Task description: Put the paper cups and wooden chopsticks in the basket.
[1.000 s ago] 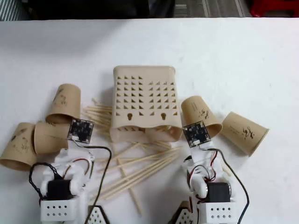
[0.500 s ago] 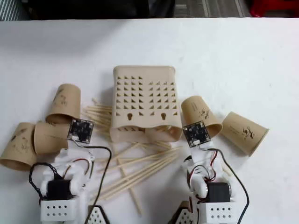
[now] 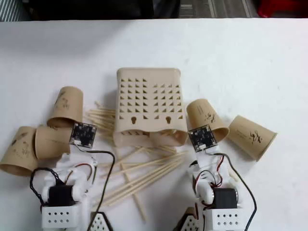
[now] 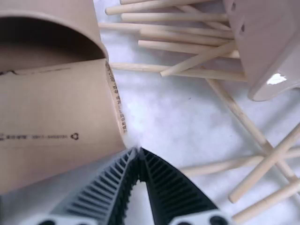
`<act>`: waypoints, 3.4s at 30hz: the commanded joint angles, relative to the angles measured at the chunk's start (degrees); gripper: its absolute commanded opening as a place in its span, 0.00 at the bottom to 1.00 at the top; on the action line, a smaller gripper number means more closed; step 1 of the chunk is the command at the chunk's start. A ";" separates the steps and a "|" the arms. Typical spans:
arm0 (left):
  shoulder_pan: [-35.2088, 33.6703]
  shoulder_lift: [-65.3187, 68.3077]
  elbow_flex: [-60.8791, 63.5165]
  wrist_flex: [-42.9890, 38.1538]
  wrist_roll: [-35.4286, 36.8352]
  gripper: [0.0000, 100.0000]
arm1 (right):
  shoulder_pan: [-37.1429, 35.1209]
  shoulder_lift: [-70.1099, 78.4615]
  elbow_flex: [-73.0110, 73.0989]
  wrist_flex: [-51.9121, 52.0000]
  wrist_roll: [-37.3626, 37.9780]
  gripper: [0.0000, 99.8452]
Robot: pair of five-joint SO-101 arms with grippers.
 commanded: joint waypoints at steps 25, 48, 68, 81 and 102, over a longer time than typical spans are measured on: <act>-0.13 -0.40 -8.35 -0.09 -0.26 0.02 | 2.68 -0.48 -9.49 -0.31 -0.09 0.02; -10.07 -0.40 -8.53 -3.08 -0.18 0.02 | -6.81 24.84 -44.66 1.36 15.30 0.24; -10.07 -0.40 -8.00 -2.99 -0.18 0.02 | -18.07 59.65 -48.18 -14.02 15.30 0.32; -10.07 -0.40 -6.95 -3.08 -0.18 0.02 | -15.52 67.03 -48.62 -27.38 15.30 0.07; -10.07 -0.40 -6.86 -3.08 -0.26 0.02 | -11.82 72.31 -77.36 -20.62 7.38 0.02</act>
